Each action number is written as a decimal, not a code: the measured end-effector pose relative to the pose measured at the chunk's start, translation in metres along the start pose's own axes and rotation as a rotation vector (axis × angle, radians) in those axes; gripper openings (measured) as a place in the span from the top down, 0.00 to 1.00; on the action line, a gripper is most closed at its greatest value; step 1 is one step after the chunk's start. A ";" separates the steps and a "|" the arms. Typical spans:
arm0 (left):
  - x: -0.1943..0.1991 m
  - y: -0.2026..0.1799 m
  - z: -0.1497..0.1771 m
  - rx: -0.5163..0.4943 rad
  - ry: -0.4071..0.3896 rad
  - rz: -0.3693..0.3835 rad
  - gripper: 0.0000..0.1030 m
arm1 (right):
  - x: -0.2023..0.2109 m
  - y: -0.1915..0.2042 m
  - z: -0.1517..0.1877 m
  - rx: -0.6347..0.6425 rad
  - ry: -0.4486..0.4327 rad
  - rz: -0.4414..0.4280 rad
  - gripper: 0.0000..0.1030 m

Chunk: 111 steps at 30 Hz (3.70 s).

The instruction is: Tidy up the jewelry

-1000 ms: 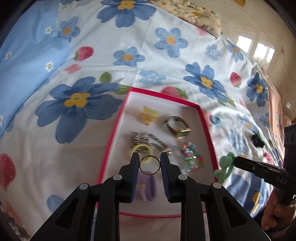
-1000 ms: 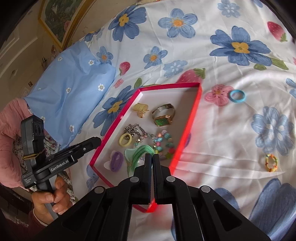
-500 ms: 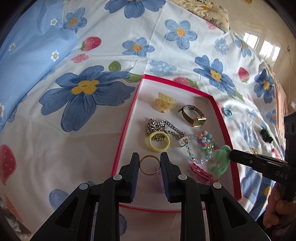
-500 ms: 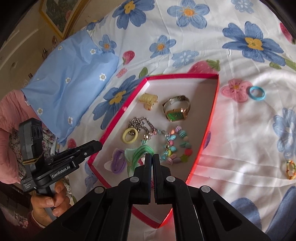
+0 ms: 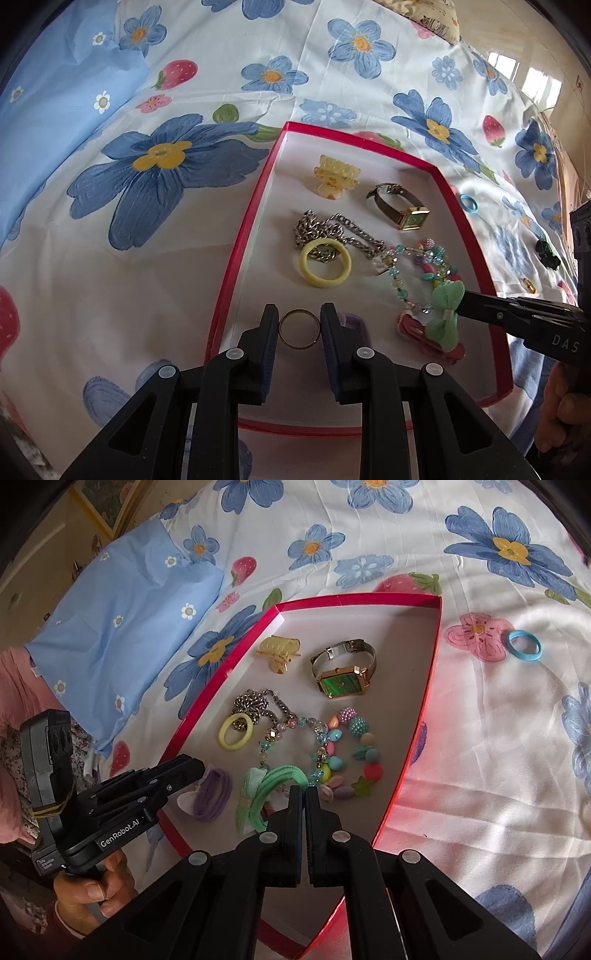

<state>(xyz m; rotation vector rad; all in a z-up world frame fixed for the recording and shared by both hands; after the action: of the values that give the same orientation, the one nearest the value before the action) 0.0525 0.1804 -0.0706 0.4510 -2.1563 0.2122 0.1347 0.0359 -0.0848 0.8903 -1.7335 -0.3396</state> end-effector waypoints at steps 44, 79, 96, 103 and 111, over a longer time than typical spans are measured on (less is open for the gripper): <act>0.026 0.002 0.003 0.010 -0.041 -0.012 0.41 | 0.013 0.013 -0.001 0.019 -0.051 -0.016 0.62; 0.108 0.026 0.074 0.112 -0.113 -0.089 0.08 | 0.073 0.053 0.067 0.227 -0.246 0.054 0.19; 0.180 0.008 0.067 0.000 -0.303 -0.146 0.01 | 0.144 0.101 0.038 0.375 -0.316 0.122 0.00; 0.148 -0.006 0.084 -0.022 -0.237 -0.182 0.01 | 0.113 0.068 0.063 0.303 -0.296 0.149 0.00; 0.135 -0.007 0.085 -0.030 -0.212 -0.181 0.01 | 0.095 0.049 0.081 0.283 -0.258 0.185 0.00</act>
<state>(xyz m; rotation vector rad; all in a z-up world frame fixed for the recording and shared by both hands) -0.0802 0.1146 -0.0114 0.6736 -2.3046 0.0317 0.0309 -0.0143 -0.0169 0.9071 -2.1236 -0.0885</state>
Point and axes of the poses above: each gripper's, at about its wrist camera, not at the fingertips, and x roughly against the way its jaws point, y to its left, z to its underside, the point moved 6 cm from there along -x, roughly the way its jaws point, and after that the axes turned 12 degrees about -z, right-handed, at the moved point
